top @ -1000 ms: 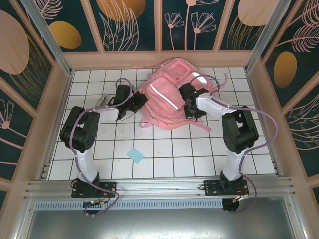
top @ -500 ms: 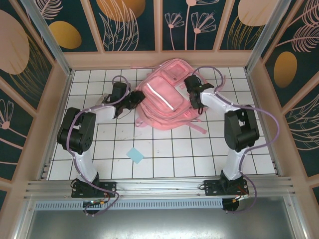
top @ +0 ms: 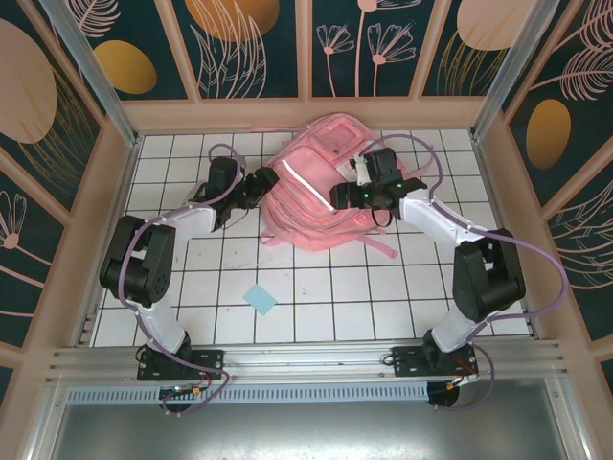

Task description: Pack the student bag

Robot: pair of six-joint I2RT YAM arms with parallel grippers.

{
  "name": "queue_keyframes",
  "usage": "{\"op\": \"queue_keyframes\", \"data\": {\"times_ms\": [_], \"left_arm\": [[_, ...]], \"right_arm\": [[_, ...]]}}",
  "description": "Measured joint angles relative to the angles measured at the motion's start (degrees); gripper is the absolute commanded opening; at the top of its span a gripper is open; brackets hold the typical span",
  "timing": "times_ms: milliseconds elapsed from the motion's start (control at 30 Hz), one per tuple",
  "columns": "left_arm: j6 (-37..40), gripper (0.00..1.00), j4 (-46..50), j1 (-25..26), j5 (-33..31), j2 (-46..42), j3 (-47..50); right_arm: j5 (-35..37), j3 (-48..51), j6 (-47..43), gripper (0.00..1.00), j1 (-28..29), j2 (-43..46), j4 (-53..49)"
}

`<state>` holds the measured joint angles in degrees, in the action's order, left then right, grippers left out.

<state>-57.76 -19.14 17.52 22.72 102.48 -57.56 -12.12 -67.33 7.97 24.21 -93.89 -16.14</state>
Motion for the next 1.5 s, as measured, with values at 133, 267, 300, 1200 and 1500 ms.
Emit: {"op": "queue_keyframes", "data": {"times_ms": [133, 267, 300, 1200, 1500], "left_arm": [[-1.4, 0.67, -3.1, 0.0, 1.5, 1.0, 2.7], [-1.9, 0.67, -4.7, 0.0, 2.3, 2.4, 3.1], [-1.9, 0.67, -4.9, 0.0, 2.4, 2.5, 3.2], [-4.2, 0.67, -8.9, 0.2, 2.6, 4.0, 3.9], [-4.5, 0.67, -9.2, 0.2, 3.3, 4.7, 3.5]], "right_arm": [[-5.0, 1.7, 2.8, 0.85, 0.0, -2.9, 4.9], [-7.0, 1.9, 5.1, 0.85, -0.1, -5.2, 7.3], [-7.4, 2.1, 5.7, 0.85, -0.2, -5.4, 7.8], [-11.6, 6.5, 11.1, 0.83, 10.4, -4.7, 10.6], [-9.9, 7.3, 11.7, 0.84, 9.0, 4.7, 8.9]]}}
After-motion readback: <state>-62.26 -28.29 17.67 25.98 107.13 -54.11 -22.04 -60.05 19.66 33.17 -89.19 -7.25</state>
